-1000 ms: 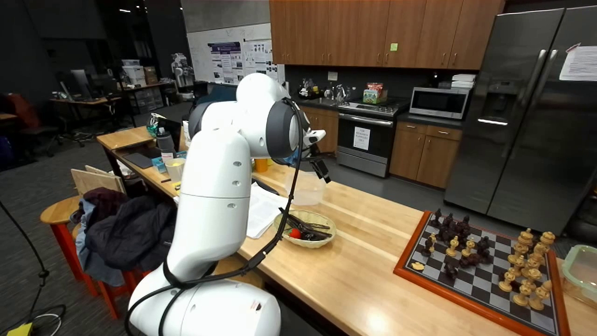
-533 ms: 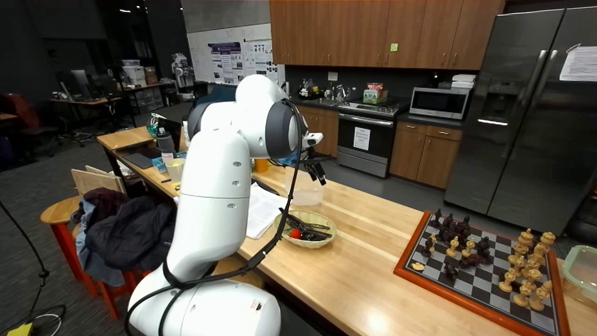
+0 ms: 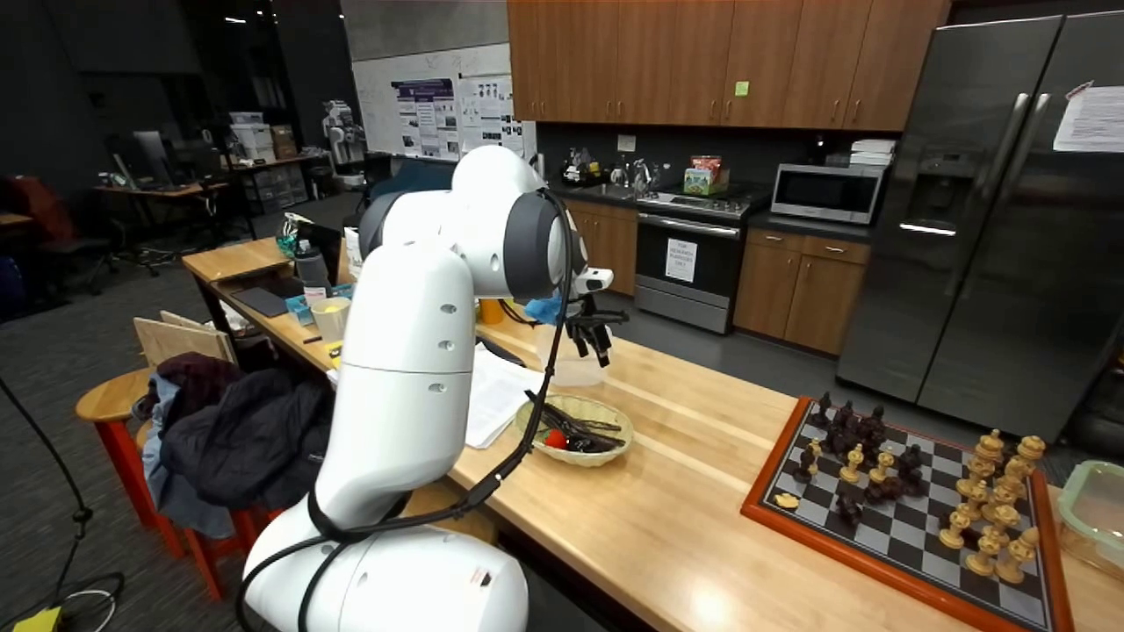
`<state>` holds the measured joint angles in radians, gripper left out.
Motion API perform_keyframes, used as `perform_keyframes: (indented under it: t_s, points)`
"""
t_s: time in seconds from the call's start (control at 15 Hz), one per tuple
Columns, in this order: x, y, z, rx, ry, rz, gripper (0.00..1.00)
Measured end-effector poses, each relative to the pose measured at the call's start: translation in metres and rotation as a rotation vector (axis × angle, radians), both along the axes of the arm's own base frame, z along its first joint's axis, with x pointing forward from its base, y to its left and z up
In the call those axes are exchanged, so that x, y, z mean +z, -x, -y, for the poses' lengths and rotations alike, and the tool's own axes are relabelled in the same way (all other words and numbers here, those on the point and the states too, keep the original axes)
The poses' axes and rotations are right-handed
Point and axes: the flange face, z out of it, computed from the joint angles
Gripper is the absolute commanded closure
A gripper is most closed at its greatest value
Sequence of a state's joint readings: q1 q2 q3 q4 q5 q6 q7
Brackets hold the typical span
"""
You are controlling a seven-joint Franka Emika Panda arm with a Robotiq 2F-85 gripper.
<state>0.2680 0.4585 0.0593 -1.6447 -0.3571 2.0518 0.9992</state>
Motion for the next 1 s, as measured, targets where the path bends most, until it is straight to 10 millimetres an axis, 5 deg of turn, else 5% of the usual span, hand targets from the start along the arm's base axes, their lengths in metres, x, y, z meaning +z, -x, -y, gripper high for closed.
perform_keyframes:
  t_s: [0.6,1.0]
  points:
    - [-0.006,0.004,0.003,0.05,-0.001,-0.005,0.93]
    - [0.026,0.004,0.015,0.086,0.042,0.098,0.98]
